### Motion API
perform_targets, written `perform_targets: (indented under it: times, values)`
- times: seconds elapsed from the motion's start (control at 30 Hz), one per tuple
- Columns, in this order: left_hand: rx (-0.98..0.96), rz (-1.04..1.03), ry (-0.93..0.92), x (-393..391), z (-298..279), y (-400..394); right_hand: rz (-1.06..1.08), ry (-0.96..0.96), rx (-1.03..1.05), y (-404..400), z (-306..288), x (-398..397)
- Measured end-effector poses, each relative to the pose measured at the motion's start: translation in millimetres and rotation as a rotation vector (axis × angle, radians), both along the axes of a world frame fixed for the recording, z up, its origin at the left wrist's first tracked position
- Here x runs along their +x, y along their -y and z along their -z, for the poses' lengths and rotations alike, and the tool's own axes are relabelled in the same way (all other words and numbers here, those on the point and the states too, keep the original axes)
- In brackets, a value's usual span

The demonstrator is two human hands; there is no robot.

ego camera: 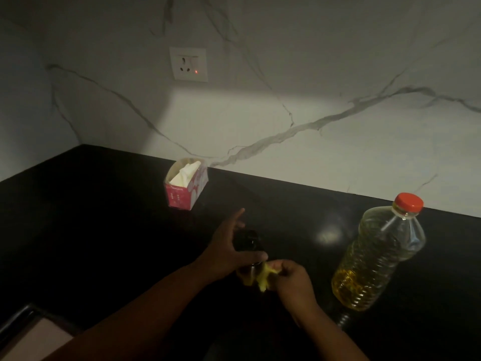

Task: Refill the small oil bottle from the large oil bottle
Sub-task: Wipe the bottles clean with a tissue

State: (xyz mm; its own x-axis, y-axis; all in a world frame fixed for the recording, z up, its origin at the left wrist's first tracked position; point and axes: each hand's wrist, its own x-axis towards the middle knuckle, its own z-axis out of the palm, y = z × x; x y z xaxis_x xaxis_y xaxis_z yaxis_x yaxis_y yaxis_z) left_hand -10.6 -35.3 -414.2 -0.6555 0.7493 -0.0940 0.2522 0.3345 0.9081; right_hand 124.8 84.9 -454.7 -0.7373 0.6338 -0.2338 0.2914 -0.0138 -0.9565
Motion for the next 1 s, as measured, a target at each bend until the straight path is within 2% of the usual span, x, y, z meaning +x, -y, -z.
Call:
perform_targets:
  times: [0.1, 0.17, 0.27, 0.37, 0.47, 0.6, 0.73, 0.87, 0.93, 1.0]
  values:
    - [-0.006, -0.066, -0.225, 5.2, 7.6, 11.4, 0.049, -0.176, -0.067, -8.6, -23.1, -7.8]
    - [-0.012, -0.072, -0.293, 7.8, 7.4, 13.9, 0.017, -0.282, -0.109, -11.1, -36.3, -12.2]
    - [-0.018, -0.068, -0.335, 8.4, 6.6, 14.8, -0.016, -0.292, -0.049, -8.0, -37.7, -13.9]
    - [-0.027, -0.03, -0.297, 4.8, 5.1, 17.4, -0.01, -0.139, 0.001, 2.7, -12.1, -6.1]
    - [-0.07, 0.107, -0.241, -1.8, -1.2, 19.7, -0.044, 0.033, -0.117, 11.5, 5.7, 1.7]
    - [-0.072, 0.233, -0.168, -5.3, -2.9, 17.8, 0.091, -0.108, -0.133, 5.2, -20.2, -6.7]
    - [0.011, 0.164, -0.069, 2.7, 3.8, 12.4, 0.08, -0.276, -0.1, 5.0, -44.6, -9.3]
    - [0.014, 0.173, 0.005, 1.8, 5.9, 8.6, 0.103, -0.168, 0.075, 24.0, -20.1, 3.1]
    - [-0.006, 0.187, -0.002, -0.7, 5.6, 6.5, 0.068, -0.027, 0.045, 36.6, -1.1, 8.4]
    - [-0.021, 0.188, -0.002, -2.2, 6.1, 4.8, 0.053, 0.032, 0.017, 39.1, 8.8, 7.9]
